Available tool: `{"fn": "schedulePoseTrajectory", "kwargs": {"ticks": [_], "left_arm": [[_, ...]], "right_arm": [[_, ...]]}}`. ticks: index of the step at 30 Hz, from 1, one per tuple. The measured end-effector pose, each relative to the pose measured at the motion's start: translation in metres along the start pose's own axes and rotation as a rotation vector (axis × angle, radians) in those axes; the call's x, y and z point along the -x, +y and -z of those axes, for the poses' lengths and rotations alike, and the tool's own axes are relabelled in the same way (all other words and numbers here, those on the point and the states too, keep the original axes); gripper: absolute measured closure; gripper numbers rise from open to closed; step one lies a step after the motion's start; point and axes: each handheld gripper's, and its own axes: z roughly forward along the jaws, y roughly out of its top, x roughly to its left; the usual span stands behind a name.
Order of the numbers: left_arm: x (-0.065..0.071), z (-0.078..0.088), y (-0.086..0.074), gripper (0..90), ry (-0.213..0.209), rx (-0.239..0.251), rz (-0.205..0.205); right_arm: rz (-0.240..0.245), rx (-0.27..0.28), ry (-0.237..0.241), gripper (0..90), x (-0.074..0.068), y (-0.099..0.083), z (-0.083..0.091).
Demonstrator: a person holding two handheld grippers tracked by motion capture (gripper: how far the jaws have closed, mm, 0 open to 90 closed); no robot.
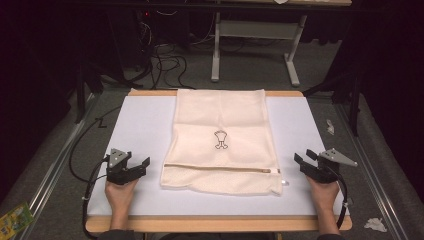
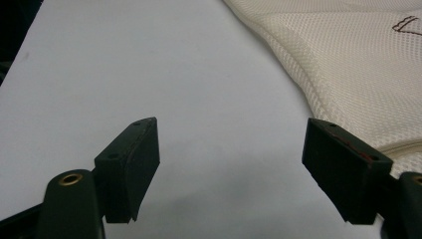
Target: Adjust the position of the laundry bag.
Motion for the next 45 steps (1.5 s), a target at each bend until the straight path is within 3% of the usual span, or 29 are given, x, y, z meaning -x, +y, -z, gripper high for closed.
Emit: {"fn": "schedulePoseTrajectory", "kwargs": {"ticks": [10, 17, 25, 29, 35, 45], "left_arm": [[-0.0007, -0.0011, 0.0003, 21.7, 0.006, -0.006, 0.01], [-0.0006, -0.0011, 0.0003, 21.3, 0.007, -0.008, 0.01], [-0.0005, -0.001, 0.0005, 21.0, 0.01, -0.009, 0.009], [-0.0012, -0.0015, 0.0011, 23.0, 0.001, -0.014, 0.01], [-0.0021, -0.0037, 0.0029, 23.2, 0.0, -0.041, 0.013], [-0.0024, -0.0002, 0.0063, 24.4, -0.03, -0.027, 0.024]], "right_arm": [[0.0, -0.001, 0.001, 44.4, 0.0, 0.0, 0.0], [-0.049, 0.021, 0.002, 43.3, 0.0043, -0.0008, 0.0021], [-0.047, 0.026, 0.008, 43.9, 0.0047, -0.001, 0.0025], [-0.07, 0.043, 0.021, 45.1, 0.0071, -0.0013, 0.0041], [-0.062, 0.041, 0.012, 45.8, 0.0063, -0.0005, 0.0043], [-0.044, 0.031, 0.018, 48.2, 0.0042, 0.0021, 0.0055]]}}
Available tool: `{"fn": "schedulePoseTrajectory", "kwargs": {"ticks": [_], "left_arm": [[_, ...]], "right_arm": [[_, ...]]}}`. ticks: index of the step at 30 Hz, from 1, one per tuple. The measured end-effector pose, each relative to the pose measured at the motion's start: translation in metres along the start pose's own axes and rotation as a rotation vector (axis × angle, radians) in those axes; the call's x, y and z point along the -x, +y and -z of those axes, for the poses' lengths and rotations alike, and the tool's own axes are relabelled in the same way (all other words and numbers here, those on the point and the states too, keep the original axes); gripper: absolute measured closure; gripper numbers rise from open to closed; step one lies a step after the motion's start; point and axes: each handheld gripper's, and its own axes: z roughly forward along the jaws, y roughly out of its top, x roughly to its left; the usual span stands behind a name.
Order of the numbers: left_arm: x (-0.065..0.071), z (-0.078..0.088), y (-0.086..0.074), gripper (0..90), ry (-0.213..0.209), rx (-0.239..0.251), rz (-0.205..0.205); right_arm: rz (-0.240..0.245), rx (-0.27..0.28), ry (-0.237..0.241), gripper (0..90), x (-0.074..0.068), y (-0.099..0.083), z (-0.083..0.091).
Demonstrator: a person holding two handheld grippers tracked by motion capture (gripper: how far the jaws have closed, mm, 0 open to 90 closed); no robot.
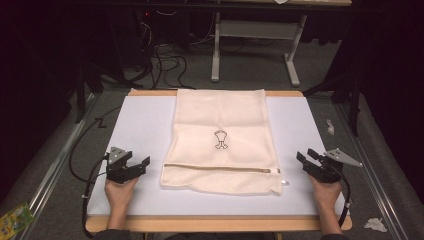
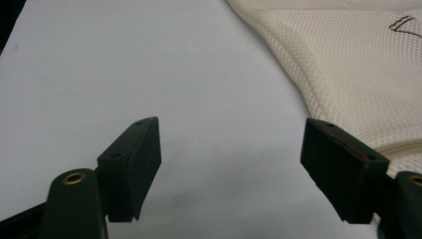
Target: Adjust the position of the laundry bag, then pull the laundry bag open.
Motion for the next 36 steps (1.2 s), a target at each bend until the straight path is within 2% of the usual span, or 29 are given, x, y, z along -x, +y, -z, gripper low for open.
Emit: {"fn": "schedulePoseTrajectory", "kwargs": {"ticks": [4, 9, 12, 14, 20, 22, 23, 26, 29, 32, 36], "left_arm": [[0.004, 0.003, 0.004, 24.4, -0.01, 0.006, -0.011], [0.013, 0.004, 0.009, 24.7, -0.03, 0.003, -0.038], [0.017, 0.001, 0.01, 26.2, -0.027, -0.012, -0.066], [0.017, -0.001, 0.01, 25.9, -0.034, -0.023, -0.059], [0.023, 0.001, 0.011, 26.1, -0.062, -0.02, -0.067], [0.026, 0.002, 0.013, 26.2, -0.071, -0.019, -0.072], [0.032, 0.001, 0.014, 26.3, -0.074, -0.021, -0.091], [0.037, -0.001, 0.015, 26.1, -0.094, -0.032, -0.092], [0.045, -0.003, 0.017, 26.1, -0.113, -0.03, -0.104], [0.055, -0.005, 0.02, 25.8, -0.121, -0.043, -0.135], [0.065, -0.007, 0.025, 25.8, -0.147, -0.041, -0.141]], "right_arm": [[0.009, 0.0, 0.013, 48.2, -0.004, 0.002, 0.001], [0.029, -0.028, 0.036, 47.6, -0.01, 0.004, 0.002], [0.041, -0.031, 0.042, 47.0, -0.014, 0.004, 0.004], [0.046, -0.044, 0.035, 48.2, -0.013, 0.003, 0.002], [0.019, -0.08, 0.048, 49.1, -0.013, 0.001, 0.001], [0.019, -0.104, 0.082, 48.6, -0.017, 0.001, 0.001], [0.023, -0.115, 0.091, 48.6, -0.019, 0.001, 0.001], [0.037, -0.126, 0.102, 48.5, -0.024, 0.001, 0.0], [0.034, -0.135, 0.118, 48.6, -0.029, 0.003, -0.001], [0.042, -0.152, 0.133, 49.5, -0.034, 0.004, -0.004], [0.046, -0.175, 0.142, 51.4, -0.039, 0.006, -0.008]]}}
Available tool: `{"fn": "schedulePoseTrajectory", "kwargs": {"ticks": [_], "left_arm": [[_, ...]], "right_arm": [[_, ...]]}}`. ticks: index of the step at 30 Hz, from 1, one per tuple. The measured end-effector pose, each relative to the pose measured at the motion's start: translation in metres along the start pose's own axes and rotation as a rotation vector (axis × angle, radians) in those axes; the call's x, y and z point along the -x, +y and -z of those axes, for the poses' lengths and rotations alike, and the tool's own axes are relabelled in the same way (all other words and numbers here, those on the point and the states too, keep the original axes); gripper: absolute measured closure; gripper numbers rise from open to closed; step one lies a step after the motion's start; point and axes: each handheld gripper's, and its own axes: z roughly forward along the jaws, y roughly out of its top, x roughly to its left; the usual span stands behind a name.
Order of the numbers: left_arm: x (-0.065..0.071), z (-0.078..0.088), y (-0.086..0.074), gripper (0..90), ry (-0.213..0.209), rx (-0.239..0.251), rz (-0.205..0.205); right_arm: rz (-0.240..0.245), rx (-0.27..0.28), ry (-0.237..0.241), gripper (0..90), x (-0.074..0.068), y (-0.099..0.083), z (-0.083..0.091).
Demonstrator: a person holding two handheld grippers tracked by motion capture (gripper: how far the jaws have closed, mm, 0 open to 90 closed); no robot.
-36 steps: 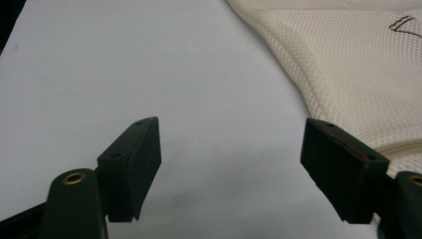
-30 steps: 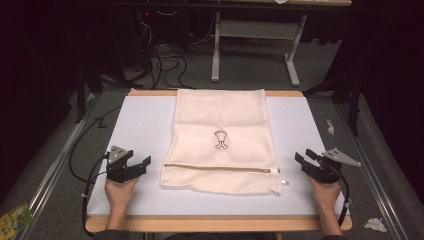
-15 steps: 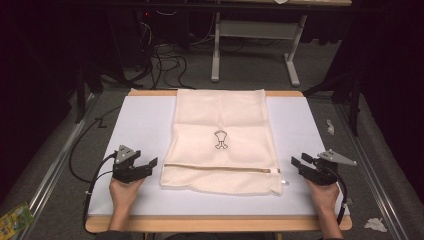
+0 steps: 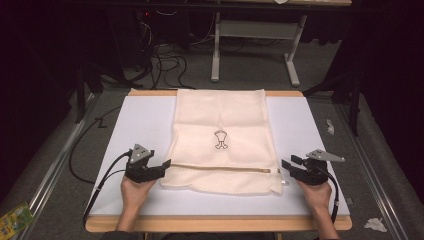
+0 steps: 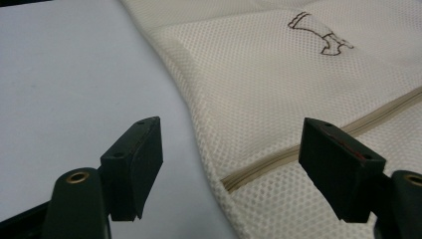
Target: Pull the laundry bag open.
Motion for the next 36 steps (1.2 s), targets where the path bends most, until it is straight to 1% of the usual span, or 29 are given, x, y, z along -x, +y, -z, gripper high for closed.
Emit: {"fn": "schedulePoseTrajectory", "kwargs": {"ticks": [2, 3, 6, 10, 12, 13, 14, 16, 17, 19, 20, 21, 22, 24, 26, 28, 29, 30, 31, 32, 33, 35, 36], "left_arm": [[0.005, -0.002, 0.002, 25.8, -0.012, 0.001, -0.01], [0.007, -0.003, 0.003, 25.8, -0.016, -0.003, -0.012], [0.014, -0.007, 0.006, 25.8, -0.027, -0.008, -0.027], [0.023, -0.012, 0.008, 25.7, -0.053, -0.016, -0.024], [0.03, -0.017, 0.01, 25.7, -0.059, -0.026, -0.039], [0.03, -0.017, 0.01, 25.7, -0.059, -0.026, -0.039], [0.033, -0.019, 0.011, 25.7, -0.059, -0.031, -0.051], [0.037, -0.021, 0.013, 25.5, -0.073, -0.031, -0.048], [0.04, -0.022, 0.014, 25.3, -0.073, -0.03, -0.054], [0.044, -0.025, 0.016, 25.4, -0.077, -0.03, -0.066], [0.047, -0.028, 0.018, 25.4, -0.105, -0.027, -0.05], [0.047, -0.028, 0.018, 25.3, -0.105, -0.027, -0.05], [0.049, -0.029, 0.018, 25.3, -0.106, -0.024, -0.05], [0.054, -0.032, 0.02, 25.4, -0.112, -0.03, -0.068], [0.059, -0.036, 0.021, 25.4, -0.124, -0.027, -0.071], [0.064, -0.039, 0.023, 25.5, -0.13, -0.035, -0.076], [0.069, -0.043, 0.025, 25.5, -0.134, -0.044, -0.094], [0.073, -0.045, 0.026, 25.5, -0.144, -0.046, -0.097], [0.076, -0.047, 0.026, 25.4, -0.14, -0.049, -0.107], [0.076, -0.047, 0.026, 25.4, -0.14, -0.049, -0.107], [0.079, -0.049, 0.027, 25.4, -0.141, -0.057, -0.118], [0.083, -0.053, 0.029, 25.2, -0.156, -0.066, -0.115], [0.088, -0.058, 0.03, 25.0, -0.16, -0.082, -0.122]], "right_arm": [[0.001, -0.005, 0.006, 51.9, -0.002, 0.001, -0.001], [0.002, -0.027, 0.013, 52.6, -0.005, 0.003, -0.004], [0.002, -0.042, 0.015, 52.8, -0.006, 0.004, -0.007], [-0.002, -0.071, 0.024, 52.5, -0.01, 0.006, -0.012], [0.002, -0.078, 0.026, 52.1, -0.014, 0.009, -0.016], [0.002, -0.078, 0.026, 52.1, -0.014, 0.009, -0.016], [0.006, -0.082, 0.024, 52.1, -0.014, 0.01, -0.017], [-0.002, -0.095, 0.024, 51.9, -0.017, 0.012, -0.021], [0.003, -0.096, 0.025, 51.8, -0.017, 0.013, -0.022], [0.0, -0.115, 0.02, 51.2, -0.02, 0.016, -0.028], [0.0, -0.121, 0.02, 50.9, -0.02, 0.016, -0.029], [-0.009, -0.135, 0.019, 50.4, -0.021, 0.016, -0.032], [-0.009, -0.135, 0.019, 50.4, -0.021, 0.016, -0.032], [-0.019, -0.158, 0.012, 49.6, -0.022, 0.016, -0.035], [-0.02, -0.161, 0.006, 48.2, -0.021, 0.015, -0.037], [-0.028, -0.176, 0.003, 46.3, -0.022, 0.015, -0.039], [-0.023, -0.19, 0.001, 45.2, -0.022, 0.016, -0.041], [-0.022, -0.198, 0.001, 44.7, -0.023, 0.016, -0.041], [-0.026, -0.204, 0.007, 43.7, -0.024, 0.016, -0.042], [-0.026, -0.204, 0.007, 43.7, -0.024, 0.016, -0.042], [-0.017, -0.207, 0.005, 43.4, -0.025, 0.016, -0.043], [-0.014, -0.215, 0.004, 42.6, -0.028, 0.017, -0.044], [-0.004, -0.231, -0.002, 42.4, -0.03, 0.019, -0.045]]}}
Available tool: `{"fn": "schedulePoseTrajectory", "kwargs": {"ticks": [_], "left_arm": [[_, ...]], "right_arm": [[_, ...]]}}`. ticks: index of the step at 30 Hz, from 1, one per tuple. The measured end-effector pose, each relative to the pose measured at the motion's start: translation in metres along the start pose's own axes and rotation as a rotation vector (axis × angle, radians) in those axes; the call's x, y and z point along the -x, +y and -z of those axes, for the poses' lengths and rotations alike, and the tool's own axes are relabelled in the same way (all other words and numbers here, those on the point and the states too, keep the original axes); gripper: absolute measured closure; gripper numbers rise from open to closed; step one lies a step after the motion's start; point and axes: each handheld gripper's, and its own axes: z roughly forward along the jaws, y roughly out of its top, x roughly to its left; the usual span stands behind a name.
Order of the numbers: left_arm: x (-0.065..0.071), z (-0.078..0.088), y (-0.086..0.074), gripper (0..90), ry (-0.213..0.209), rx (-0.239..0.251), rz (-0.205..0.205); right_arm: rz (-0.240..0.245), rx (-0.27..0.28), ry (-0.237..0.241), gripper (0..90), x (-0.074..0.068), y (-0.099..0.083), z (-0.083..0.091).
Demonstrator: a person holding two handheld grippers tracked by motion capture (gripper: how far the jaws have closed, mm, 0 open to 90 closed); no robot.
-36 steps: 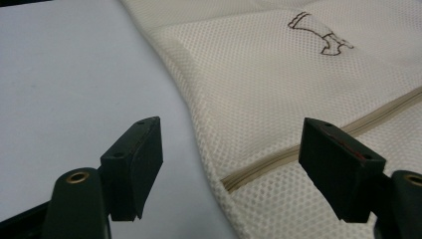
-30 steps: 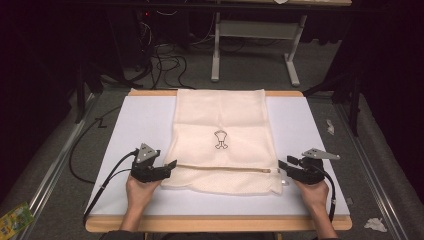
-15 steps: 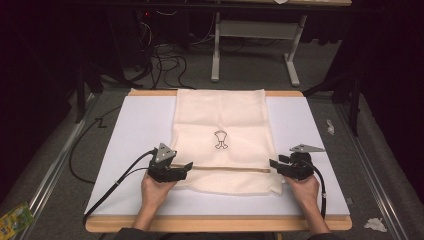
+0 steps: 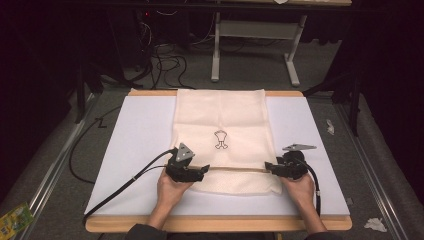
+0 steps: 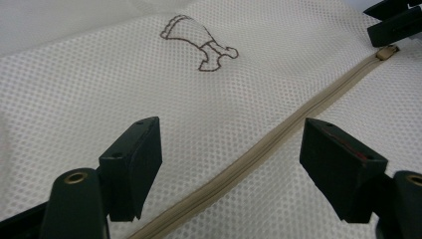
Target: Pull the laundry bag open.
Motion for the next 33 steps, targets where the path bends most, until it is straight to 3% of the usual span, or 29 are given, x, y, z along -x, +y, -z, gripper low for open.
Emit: {"fn": "schedulePoseTrajectory", "kwargs": {"ticks": [2, 7, 9, 17, 21, 25, 28, 29, 30, 33], "left_arm": [[0.002, -0.003, 0.001, 25.0, -0.003, -0.008, -0.004], [0.01, -0.012, 0.009, 25.1, -0.018, -0.015, -0.01], [0.014, -0.015, 0.013, 25.2, -0.029, -0.018, -0.012], [0.027, -0.026, 0.026, 26.3, -0.067, -0.028, -0.029], [0.033, -0.033, 0.032, 26.8, -0.083, -0.047, -0.047], [0.04, -0.033, 0.038, 29.3, -0.11, -0.025, -0.04], [0.045, -0.035, 0.041, 29.9, -0.138, -0.022, -0.042], [0.047, -0.037, 0.042, 31.1, -0.147, -0.027, -0.048], [0.05, -0.038, 0.043, 39.1, -0.158, -0.029, -0.057], [0.057, -0.044, 0.045, 44.1, -0.186, -0.03, -0.067]], "right_arm": [[-0.001, -0.008, -0.003, 42.4, -0.001, 0.001, 0.0], [0.055, -0.046, -0.056, 45.9, -0.009, 0.004, -0.003], [0.091, -0.058, -0.092, 54.0, -0.014, 0.005, -0.003], [0.159, -0.053, -0.073, 83.0, -0.017, 0.004, -0.002], [0.143, -0.023, -0.029, 88.0, -0.011, 0.002, 0.002], [0.109, 0.032, 0.03, 88.4, -0.004, 0.002, 0.011], [0.111, 0.041, 0.042, 88.4, -0.003, 0.004, 0.013], [0.109, 0.046, 0.045, 88.4, -0.003, 0.005, 0.014], [0.103, 0.06, 0.056, 88.5, -0.003, 0.006, 0.016], [0.082, 0.074, 0.08, 88.5, -0.001, 0.005, 0.019]]}}
